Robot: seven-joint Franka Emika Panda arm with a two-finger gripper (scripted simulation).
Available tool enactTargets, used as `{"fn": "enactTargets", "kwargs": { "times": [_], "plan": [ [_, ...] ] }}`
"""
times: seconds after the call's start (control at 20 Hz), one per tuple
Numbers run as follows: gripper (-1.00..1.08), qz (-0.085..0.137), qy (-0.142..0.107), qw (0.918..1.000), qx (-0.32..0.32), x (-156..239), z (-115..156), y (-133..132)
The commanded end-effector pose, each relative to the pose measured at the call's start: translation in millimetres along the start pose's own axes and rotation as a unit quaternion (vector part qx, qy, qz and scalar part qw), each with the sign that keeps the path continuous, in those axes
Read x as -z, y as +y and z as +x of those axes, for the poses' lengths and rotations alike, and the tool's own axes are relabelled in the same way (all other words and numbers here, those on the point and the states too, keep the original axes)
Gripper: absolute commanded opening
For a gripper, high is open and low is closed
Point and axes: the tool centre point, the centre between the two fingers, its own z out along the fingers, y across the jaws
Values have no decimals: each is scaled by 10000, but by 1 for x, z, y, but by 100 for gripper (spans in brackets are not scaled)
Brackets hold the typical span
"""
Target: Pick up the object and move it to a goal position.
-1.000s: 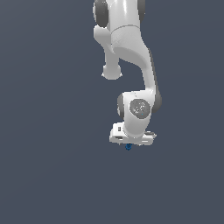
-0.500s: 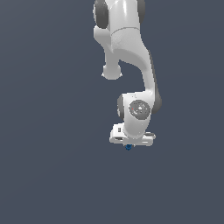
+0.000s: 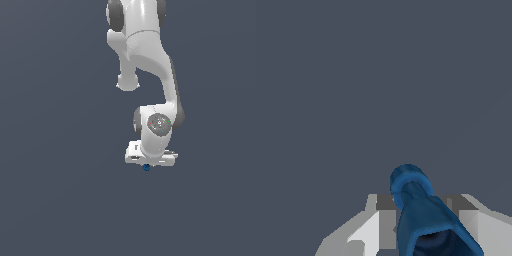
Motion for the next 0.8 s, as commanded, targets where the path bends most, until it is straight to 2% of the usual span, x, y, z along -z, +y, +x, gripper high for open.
{"fn": "enactTargets", "kwargs": {
  "times": [0.0,0.4,0.75],
  "plan": [
    [-100,0,5,10000,-2,4,-1,3],
    [-100,0,5,10000,-2,30,-16,23],
    [-100,0,4,10000,-5,74,-40,56]
  ]
}}
